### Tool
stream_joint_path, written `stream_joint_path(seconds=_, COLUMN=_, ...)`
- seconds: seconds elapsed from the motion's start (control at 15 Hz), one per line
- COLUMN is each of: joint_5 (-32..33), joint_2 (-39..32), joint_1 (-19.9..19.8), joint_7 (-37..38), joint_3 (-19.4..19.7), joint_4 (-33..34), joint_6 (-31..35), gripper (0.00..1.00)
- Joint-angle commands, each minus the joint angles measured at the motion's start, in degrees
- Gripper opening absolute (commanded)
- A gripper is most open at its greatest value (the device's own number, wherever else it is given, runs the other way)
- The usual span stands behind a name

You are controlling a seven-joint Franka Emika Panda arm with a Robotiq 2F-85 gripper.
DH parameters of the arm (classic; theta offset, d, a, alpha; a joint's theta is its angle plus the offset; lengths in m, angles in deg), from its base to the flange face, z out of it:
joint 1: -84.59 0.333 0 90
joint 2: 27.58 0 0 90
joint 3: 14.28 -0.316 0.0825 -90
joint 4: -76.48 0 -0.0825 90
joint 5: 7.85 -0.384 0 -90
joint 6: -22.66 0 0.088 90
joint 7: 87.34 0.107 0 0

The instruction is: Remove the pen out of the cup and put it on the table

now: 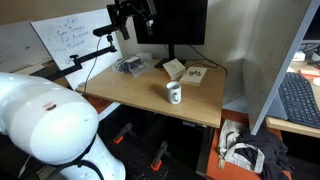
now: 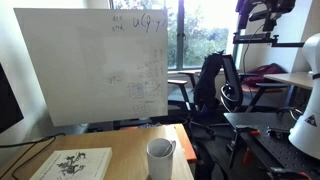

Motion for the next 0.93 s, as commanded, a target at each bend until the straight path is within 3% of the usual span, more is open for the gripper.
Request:
stream_joint_path(seconds=0.0, joint_5=0.4, joint_2=-0.1, joint_1=0.8, joint_7=0.5, joint_3=0.6, joint_4=0.2, joint_6=-0.2, gripper=1.0)
stream_joint_path(seconds=0.2, joint_5=0.4, joint_2=-0.1, joint_1=0.8, joint_7=0.5, joint_3=0.6, joint_4=0.2, joint_6=-0.2, gripper=1.0)
stream_joint_path(seconds=0.47, joint_5=-1.4, joint_2=-5.2, joint_1=2.5, joint_7=-1.1, joint_3=1.1, joint_4=0.3, joint_6=2.5, gripper=1.0)
stream_joint_path(seconds=0.87, joint_5=-0.2, joint_2=-23.0, joint_1=4.6, joint_7=-2.9, joint_3=0.2, joint_4=0.2, joint_6=16.1, gripper=1.0)
